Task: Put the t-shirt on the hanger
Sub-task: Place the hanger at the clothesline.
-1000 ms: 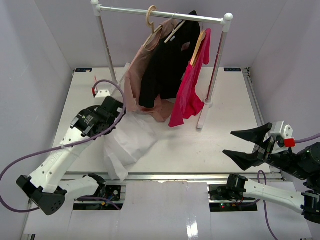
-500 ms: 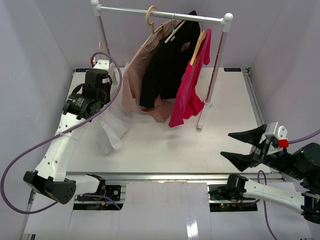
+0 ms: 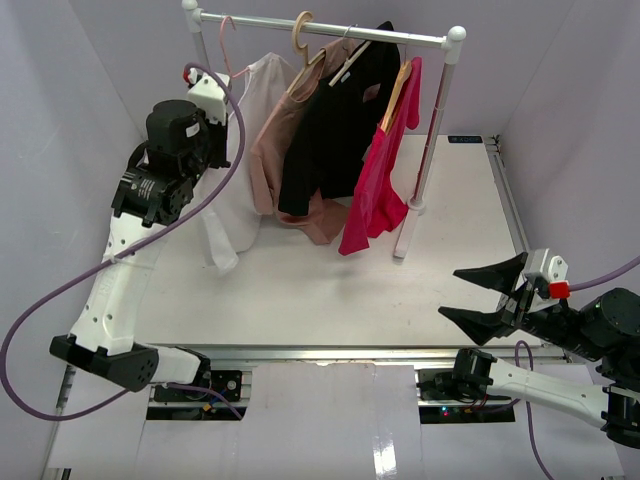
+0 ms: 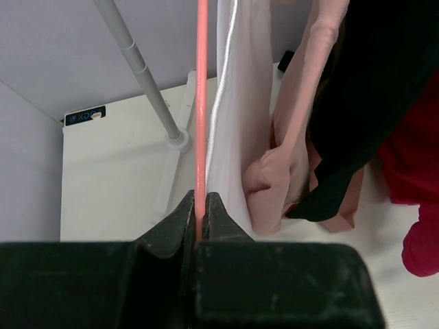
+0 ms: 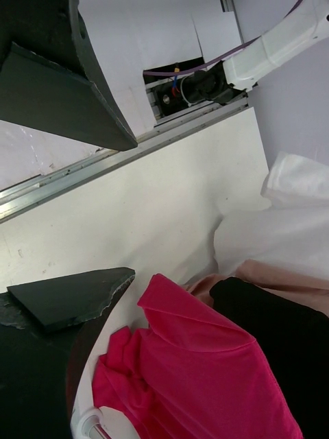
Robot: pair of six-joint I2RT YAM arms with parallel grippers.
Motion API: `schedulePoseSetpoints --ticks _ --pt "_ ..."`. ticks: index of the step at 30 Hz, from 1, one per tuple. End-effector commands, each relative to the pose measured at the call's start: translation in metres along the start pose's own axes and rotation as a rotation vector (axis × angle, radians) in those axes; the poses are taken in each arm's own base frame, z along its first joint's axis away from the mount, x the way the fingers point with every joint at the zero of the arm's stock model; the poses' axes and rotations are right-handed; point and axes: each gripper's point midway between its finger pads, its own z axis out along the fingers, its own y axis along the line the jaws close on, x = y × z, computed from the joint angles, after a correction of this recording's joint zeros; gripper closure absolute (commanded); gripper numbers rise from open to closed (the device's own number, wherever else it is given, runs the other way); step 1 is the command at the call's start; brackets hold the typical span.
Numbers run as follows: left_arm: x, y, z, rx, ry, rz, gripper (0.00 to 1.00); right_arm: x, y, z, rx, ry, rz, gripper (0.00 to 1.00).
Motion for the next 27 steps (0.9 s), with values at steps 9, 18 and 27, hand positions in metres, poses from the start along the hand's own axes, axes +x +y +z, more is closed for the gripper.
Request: schedulePoseSetpoints --ticks 9,18,27 --pt "-0.049 0.013 0.04 -0.087 -0.132 0.051 1.0 0.005 0.009 0.004 -0.05 -0.048 -0.004 0.25" --pt "-0.035 0.009 0.08 -0.096 -0.089 0.052 1.0 0.014 0.016 0.007 -0.086 -0.067 -0.003 0.25" --pt "-0.055 0.033 0.092 -0.164 -0.182 0.034 1.0 0.019 0.013 -0.001 -0.07 -0.083 -0.012 0.25"
